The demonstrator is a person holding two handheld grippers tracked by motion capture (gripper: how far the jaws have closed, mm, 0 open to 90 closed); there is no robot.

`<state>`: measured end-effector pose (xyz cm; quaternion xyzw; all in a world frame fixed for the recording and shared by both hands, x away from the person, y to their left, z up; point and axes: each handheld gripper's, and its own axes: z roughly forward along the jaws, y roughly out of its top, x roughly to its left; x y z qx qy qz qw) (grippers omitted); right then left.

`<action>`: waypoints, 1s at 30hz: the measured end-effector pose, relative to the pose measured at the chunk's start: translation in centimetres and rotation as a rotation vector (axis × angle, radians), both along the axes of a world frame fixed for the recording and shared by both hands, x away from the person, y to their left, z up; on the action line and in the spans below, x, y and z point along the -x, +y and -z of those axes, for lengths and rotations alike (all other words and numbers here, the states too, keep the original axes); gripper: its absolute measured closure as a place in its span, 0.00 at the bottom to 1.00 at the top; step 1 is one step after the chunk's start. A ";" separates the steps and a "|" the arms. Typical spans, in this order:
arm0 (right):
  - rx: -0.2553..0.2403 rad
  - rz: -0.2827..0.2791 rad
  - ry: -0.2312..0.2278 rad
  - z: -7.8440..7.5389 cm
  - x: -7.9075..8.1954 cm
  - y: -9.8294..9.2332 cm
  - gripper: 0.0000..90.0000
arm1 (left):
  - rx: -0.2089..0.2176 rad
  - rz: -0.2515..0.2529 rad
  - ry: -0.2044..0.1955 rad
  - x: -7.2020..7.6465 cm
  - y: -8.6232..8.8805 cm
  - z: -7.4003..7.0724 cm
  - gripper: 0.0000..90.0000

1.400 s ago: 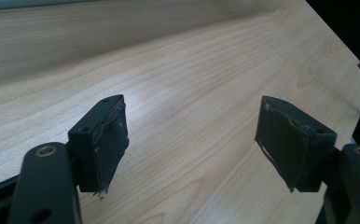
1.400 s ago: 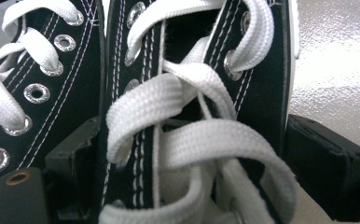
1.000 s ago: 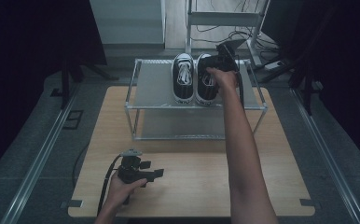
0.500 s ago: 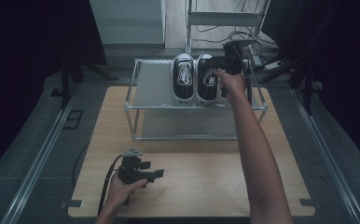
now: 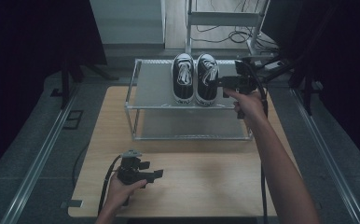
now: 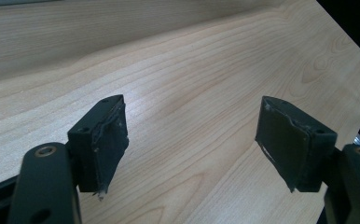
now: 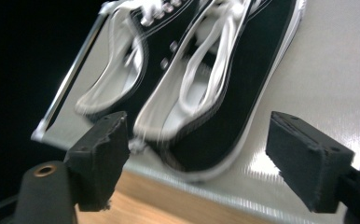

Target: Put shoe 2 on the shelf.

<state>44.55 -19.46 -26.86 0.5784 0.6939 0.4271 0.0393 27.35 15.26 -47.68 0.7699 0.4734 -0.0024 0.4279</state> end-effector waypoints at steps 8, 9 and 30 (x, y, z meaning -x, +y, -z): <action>-0.028 -0.065 -0.037 2.3 3.6 -1.7 0.27 | -0.007 0.003 0.005 0.1 -0.3 0.1 0.28; -0.028 -0.073 -0.042 2.6 3.9 -1.9 0.27 | -0.009 0.004 0.004 0.1 -0.3 0.1 0.28; -0.020 -0.150 -0.133 9.1 8.7 -4.6 0.29 | -0.019 -0.001 -0.001 0.2 0.0 0.0 0.28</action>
